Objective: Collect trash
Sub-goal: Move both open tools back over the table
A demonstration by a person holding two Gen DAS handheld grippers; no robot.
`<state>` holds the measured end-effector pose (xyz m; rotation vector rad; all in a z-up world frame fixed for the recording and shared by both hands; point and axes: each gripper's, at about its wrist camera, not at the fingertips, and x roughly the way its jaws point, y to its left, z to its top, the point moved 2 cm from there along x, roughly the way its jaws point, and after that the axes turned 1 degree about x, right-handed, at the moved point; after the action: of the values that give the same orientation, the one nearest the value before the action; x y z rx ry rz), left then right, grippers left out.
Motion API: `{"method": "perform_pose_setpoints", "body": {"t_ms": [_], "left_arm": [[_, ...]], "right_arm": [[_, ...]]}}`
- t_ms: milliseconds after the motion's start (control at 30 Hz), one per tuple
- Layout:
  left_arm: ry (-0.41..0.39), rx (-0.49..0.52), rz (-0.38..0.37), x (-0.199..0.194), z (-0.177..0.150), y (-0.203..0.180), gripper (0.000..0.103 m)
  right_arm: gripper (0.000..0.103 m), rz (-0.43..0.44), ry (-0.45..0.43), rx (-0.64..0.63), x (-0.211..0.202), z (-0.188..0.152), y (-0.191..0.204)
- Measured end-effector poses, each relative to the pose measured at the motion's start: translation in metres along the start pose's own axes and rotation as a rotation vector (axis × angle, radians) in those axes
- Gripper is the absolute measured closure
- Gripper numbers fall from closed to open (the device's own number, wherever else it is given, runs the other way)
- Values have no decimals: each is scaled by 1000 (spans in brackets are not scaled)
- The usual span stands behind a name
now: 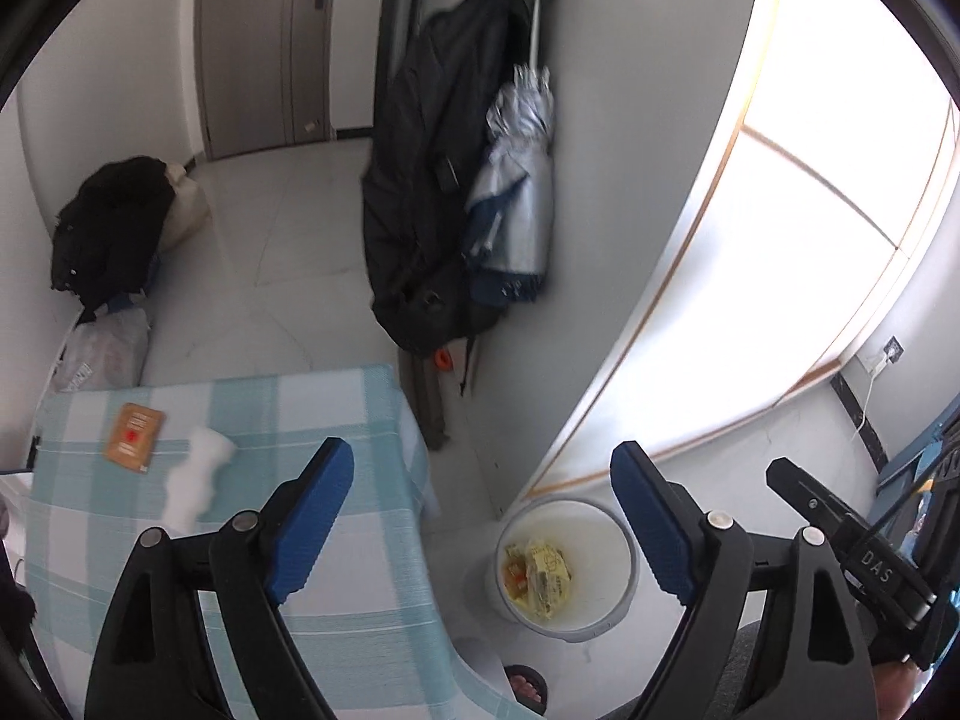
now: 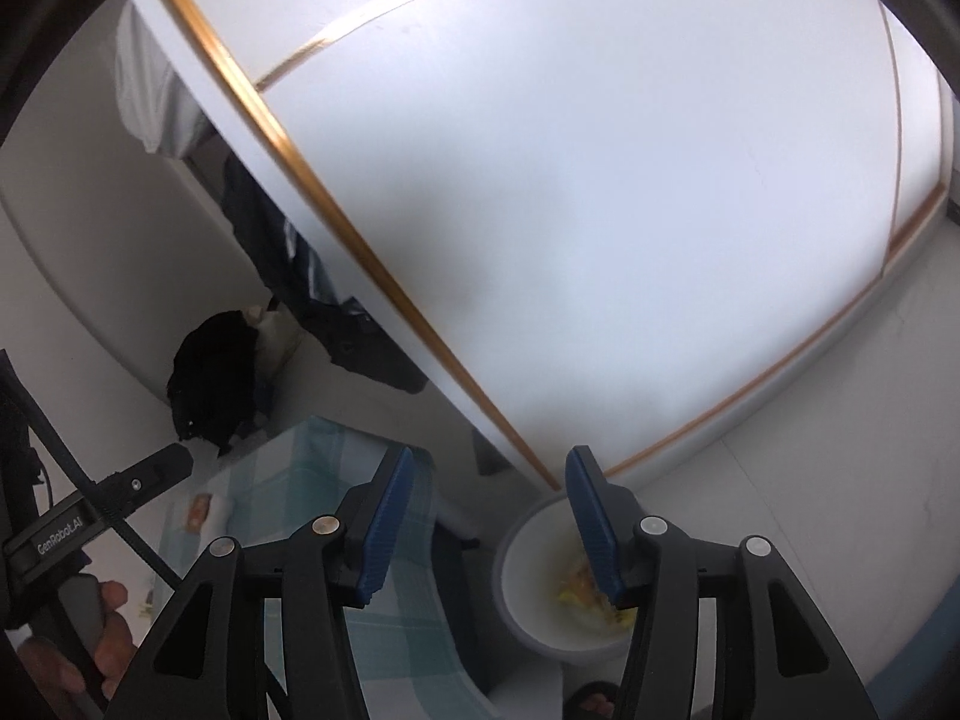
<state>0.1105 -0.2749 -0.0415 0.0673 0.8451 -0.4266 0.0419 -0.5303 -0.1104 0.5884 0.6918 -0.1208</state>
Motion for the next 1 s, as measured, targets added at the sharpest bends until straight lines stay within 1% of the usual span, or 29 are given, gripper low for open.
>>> {"method": "perform_pose_setpoints", "body": {"t_ms": [67,133,200,267,333,467,533,567,633,767,867,933,1000], "left_arm": [[-44,9,22,-14,-1,11,12],[-77,8,32,-22,-2,19,10],[-106,-1,51,-33,-5,35,10],[-113,-22,61,-41,-10,50,10],[-126,-55,69,-50,-15,70,10],[-174,-109,119,-64,-24,105,9],[-185,-130,133,-71,-29,121,9],[-189,-141,133,-75,-32,129,9],[-189,-152,141,-75,-37,138,9],[-157,-179,136,-73,-49,159,9],[-169,-202,142,-77,-53,173,9],[-178,-217,134,-85,-55,180,9],[-181,-221,129,-91,-54,188,9]], "right_arm": [[44,15,-24,-29,-12,2,18],[37,27,-46,-59,-22,3,32],[36,31,-69,-92,-30,1,51],[35,47,-78,-125,-37,-2,70],[30,57,-87,-153,-42,-4,83],[24,92,-115,-228,-55,-17,119],[19,108,-120,-245,-58,-24,133],[18,122,-122,-258,-59,-29,143],[15,136,-123,-279,-57,-34,157],[14,164,-108,-317,-46,-49,191],[14,187,-90,-334,-44,-59,207],[14,190,-89,-351,-38,-66,219],[14,194,-95,-370,-42,-70,227]]}}
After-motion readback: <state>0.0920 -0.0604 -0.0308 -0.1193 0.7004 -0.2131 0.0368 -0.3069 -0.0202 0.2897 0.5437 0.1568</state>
